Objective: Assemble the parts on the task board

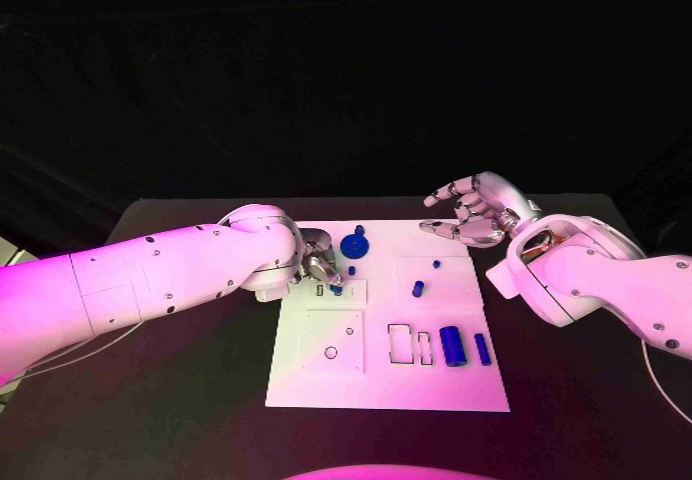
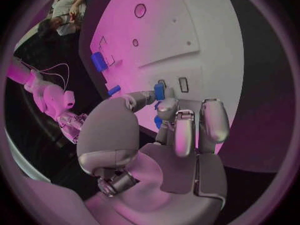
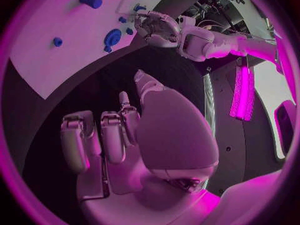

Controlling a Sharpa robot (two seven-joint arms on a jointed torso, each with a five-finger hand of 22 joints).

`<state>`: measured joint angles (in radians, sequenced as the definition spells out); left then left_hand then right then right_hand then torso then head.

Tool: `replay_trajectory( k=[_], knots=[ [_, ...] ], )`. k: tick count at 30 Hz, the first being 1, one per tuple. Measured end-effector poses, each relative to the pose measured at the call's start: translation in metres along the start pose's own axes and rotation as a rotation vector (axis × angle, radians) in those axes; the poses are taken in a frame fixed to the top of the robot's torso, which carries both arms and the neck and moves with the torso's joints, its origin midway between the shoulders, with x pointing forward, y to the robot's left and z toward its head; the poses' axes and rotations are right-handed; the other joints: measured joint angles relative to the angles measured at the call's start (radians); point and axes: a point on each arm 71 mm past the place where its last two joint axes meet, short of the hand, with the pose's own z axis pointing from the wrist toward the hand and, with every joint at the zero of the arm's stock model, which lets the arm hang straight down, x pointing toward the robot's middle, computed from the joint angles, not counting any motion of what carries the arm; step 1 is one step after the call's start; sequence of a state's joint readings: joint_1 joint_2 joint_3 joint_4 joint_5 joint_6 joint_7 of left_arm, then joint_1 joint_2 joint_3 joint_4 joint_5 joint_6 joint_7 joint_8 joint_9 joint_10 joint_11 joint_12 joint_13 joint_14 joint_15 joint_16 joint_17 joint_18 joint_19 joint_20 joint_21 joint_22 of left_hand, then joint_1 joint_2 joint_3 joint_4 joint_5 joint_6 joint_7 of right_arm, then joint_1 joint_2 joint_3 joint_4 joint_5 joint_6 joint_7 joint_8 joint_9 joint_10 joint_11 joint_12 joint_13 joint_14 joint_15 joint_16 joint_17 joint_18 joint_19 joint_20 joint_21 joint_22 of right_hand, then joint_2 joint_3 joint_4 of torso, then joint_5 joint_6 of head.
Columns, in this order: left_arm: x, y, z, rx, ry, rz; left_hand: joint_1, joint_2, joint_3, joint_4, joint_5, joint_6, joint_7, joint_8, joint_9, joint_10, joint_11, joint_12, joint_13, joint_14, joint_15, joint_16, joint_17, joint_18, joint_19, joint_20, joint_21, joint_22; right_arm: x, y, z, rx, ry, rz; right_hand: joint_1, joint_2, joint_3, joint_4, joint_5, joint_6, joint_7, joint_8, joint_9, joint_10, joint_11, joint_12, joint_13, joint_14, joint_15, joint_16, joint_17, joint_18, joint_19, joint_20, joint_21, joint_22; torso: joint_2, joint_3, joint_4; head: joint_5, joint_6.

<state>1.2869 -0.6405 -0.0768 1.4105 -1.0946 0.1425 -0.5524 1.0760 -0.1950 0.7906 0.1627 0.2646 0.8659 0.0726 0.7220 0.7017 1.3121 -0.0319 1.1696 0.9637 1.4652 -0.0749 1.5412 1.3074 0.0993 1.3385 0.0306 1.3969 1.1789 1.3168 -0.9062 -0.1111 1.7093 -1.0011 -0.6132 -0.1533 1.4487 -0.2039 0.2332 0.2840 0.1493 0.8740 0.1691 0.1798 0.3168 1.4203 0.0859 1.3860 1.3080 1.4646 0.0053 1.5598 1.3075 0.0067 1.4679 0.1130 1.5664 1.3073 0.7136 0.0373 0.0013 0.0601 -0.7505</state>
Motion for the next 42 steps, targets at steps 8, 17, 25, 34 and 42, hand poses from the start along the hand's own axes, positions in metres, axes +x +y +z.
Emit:
replay_trajectory(
  k=[8,17,25,34,42],
  knots=[
    [0.0014,-0.0003,0.0002,-0.001,0.01,0.02,0.0,0.0,0.0,0.0,0.006,0.0,0.0,0.0,0.0,0.0,0.0,0.0,-0.001,0.0,0.0,0.0,0.0,0.0,0.0,0.0,0.0,0.0,0.0003,-0.0001,0.0003,0.001,0.002,0.0,0.0,0.0,0.0,0.0,0.0,0.0,0.0,0.0,0.0,0.0,0.0,0.0,0.0,0.0,0.0,0.0,0.0,0.0,0.0,0.0,0.0,0.0,0.0,-0.0012,0.0001,0.0,0.001],
    [0.0029,-0.0004,0.0014,-0.003,0.014,0.034,0.0,0.0,0.0,0.0,0.006,0.003,-0.003,-0.005,0.044,0.0,0.0,0.0,-0.003,0.0,0.0,0.0,0.0,0.0,0.0,0.0,0.0,0.0,0.0006,-0.0003,0.0004,0.001,0.004,0.0,0.0,0.0,0.0,0.0,0.0,0.0,0.0,0.0,0.0,0.0,0.0,0.0,0.0,0.0,0.0,0.0,0.0,0.0,0.0,0.0,0.0,0.001,0.0,-0.0012,-0.0001,0.0,0.0],
    [0.0028,-0.0006,0.0014,-0.003,0.016,0.04,0.0,0.0,0.0,0.0,0.01,0.003,-0.003,-0.006,0.057,0.0,0.0,0.0,-0.007,0.0,0.0,0.0,0.0,0.0,0.0,0.0,0.004,0.001,0.0007,-0.0005,0.0004,0.002,0.005,-0.001,0.0,0.0,0.0,0.0,0.004,0.0,0.0,0.0,0.0,0.0,0.0,0.0,0.0,0.0,0.0,0.0,0.001,0.0,0.0,0.0,0.0,0.001,0.0,-0.0007,-0.0003,0.0,-0.001],
    [0.0026,-0.0009,0.0016,-0.003,0.027,0.046,-0.018,0.018,-0.003,-0.003,0.045,0.009,-0.002,-0.011,0.097,0.018,-0.003,0.0,0.0,0.0,-0.007,0.0,0.0,0.0,0.002,-0.002,0.004,0.005,0.0007,-0.0007,0.0004,0.003,0.006,-0.001,0.0,0.0,0.0,0.0,0.004,0.0,0.0,0.0,0.0,0.0,0.0,0.0,0.0,0.0,0.0,0.0,0.001,0.0,0.0,0.0,0.0,0.001,0.0,0.0,-0.0002,-0.001,-0.004],
    [0.0022,-0.001,0.0028,-0.004,0.031,0.042,-0.038,0.03,-0.006,-0.006,0.045,0.018,-0.003,-0.009,0.11,0.029,-0.007,0.007,0.009,0.0,-0.007,0.0,0.0,0.0,0.007,-0.007,0.008,0.013,0.0012,-0.0008,0.0006,0.003,0.007,-0.001,0.0,0.0,0.0,0.0,0.004,0.0,0.0,0.0,0.0,0.0,0.0,0.0,0.0,0.0,0.0,0.0,0.0,0.0,0.0,0.0,0.0,0.0,0.001,0.0004,0.0001,-0.001,-0.005]
  ],
)
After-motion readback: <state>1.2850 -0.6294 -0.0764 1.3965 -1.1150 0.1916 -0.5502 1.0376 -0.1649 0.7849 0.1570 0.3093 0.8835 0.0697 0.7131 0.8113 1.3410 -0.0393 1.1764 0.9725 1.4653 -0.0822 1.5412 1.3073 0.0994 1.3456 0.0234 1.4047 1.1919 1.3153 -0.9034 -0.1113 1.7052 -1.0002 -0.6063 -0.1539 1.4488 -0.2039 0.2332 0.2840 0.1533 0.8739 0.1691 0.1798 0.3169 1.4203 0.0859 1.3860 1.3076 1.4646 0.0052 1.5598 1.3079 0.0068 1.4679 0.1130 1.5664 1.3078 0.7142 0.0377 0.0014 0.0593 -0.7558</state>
